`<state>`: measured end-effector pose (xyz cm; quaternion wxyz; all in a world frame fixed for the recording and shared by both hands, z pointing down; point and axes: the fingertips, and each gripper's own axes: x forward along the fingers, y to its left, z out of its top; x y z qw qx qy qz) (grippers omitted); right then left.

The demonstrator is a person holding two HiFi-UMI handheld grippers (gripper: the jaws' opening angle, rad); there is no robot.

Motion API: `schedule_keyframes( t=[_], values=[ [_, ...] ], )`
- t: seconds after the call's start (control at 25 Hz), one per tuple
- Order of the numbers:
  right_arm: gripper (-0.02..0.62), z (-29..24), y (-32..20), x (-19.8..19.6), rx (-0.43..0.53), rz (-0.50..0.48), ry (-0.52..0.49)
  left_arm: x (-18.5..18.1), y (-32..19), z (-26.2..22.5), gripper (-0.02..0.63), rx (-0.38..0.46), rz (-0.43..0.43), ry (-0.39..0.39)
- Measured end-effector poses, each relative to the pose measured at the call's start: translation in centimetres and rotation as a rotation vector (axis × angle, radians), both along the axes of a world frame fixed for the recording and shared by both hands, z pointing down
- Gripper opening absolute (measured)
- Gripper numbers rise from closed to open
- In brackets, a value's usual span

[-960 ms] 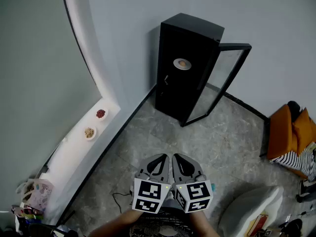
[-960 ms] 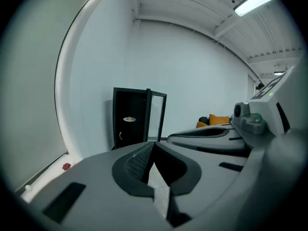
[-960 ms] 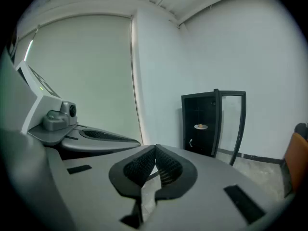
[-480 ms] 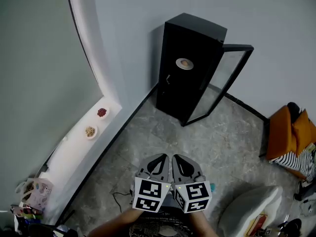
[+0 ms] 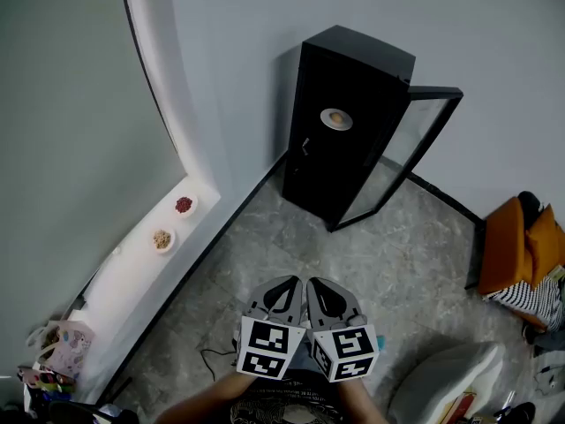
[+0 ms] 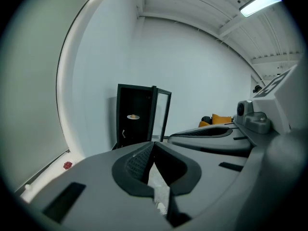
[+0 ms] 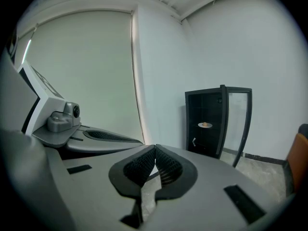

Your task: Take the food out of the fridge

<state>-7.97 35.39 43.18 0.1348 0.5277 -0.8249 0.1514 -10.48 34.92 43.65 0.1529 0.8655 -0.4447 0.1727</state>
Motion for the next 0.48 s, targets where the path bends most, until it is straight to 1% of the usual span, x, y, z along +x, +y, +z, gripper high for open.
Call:
schedule_keyframes(
  t=[0.24,0.48],
  values=[
    [0.02,0.4,-3.9,1.7,-0.006,0.008,-0.01,1.5,-3.9,0.5,0.014,-0.006,-0.002,-0.011],
    [0.02,0.4,-9.1,4.1,-0.007,0.001,-0.013,3.5,-9.0,0.5,0.014,-0.008,-0.015,-0.024]
  ],
)
